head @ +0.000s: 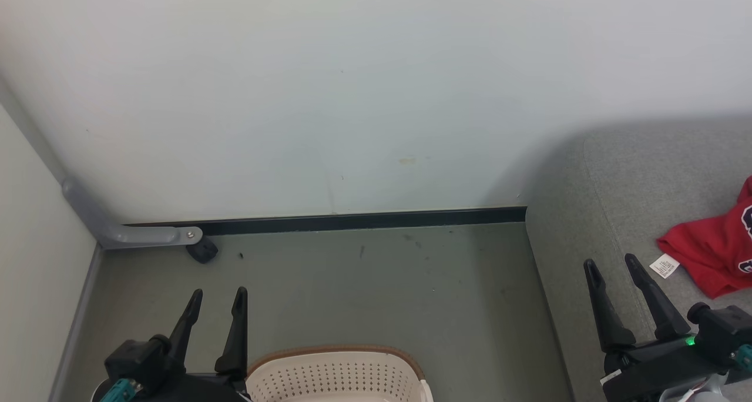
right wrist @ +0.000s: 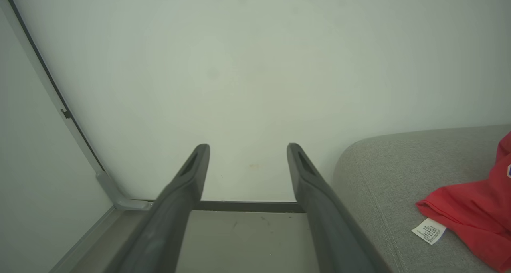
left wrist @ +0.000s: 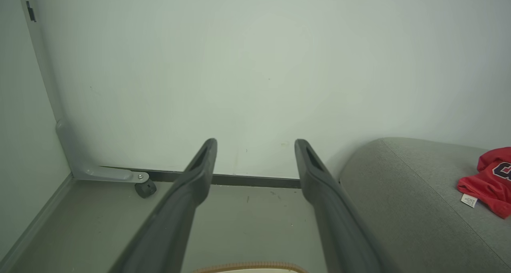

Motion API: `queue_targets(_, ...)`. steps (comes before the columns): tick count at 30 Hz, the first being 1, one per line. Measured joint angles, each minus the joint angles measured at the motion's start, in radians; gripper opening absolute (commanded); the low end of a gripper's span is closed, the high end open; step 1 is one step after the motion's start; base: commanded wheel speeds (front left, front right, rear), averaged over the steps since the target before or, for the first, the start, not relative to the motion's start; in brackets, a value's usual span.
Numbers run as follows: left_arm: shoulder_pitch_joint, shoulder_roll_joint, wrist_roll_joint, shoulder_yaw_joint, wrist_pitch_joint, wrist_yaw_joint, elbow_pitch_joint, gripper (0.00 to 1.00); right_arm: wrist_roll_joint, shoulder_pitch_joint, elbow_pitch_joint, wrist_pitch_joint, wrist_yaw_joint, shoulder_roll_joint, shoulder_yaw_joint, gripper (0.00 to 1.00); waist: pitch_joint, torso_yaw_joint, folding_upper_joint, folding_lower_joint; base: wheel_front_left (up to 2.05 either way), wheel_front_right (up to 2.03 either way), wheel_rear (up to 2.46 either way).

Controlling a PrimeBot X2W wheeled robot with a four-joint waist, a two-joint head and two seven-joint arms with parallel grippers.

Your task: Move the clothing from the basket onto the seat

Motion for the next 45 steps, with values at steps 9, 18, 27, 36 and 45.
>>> queue_targets(9, 0.005, -0.005, 0.008, 0.007, 0.000, -0.002, -0.007, 1.00, -0.027, 0.016, -0.023, 0.000, 0.010, 0.011, -0.015, 1.00, 0.015, -0.002, 0.0000, -0.0001, 0.00, 0.00, 0.00)
queue_targets(18, -0.005, -0.004, 0.036, -0.009, 0.000, -0.019, 0.005, 1.00, -0.039, 0.019, -0.052, 0.000, 0.016, 0.017, -0.032, 1.00, 0.070, -0.009, 0.0000, 0.0000, 0.00, 0.00, 0.00)
queue_targets(27, -0.082, 0.003, 0.042, -0.027, 0.014, -0.054, 0.081, 1.00, -0.055, -0.028, -0.075, 0.000, 0.024, 0.036, -0.050, 1.00, 0.167, -0.031, 0.0000, 0.0002, 0.00, 0.00, 0.00)
queue_targets(36, -0.150, 0.010, 0.041, -0.036, 0.065, -0.080, 0.219, 1.00, -0.063, -0.080, -0.081, 0.000, 0.034, 0.051, -0.066, 1.00, 0.270, -0.071, 0.0001, 0.0002, 0.00, 0.00, 0.00)
queue_targets(45, -0.243, -0.002, 0.038, -0.063, 0.121, -0.107, 0.359, 1.00, -0.090, -0.145, -0.085, 0.000, 0.048, 0.057, -0.067, 1.00, 0.378, -0.110, 0.0001, 0.0003, 0.00, 0.00, 0.00)
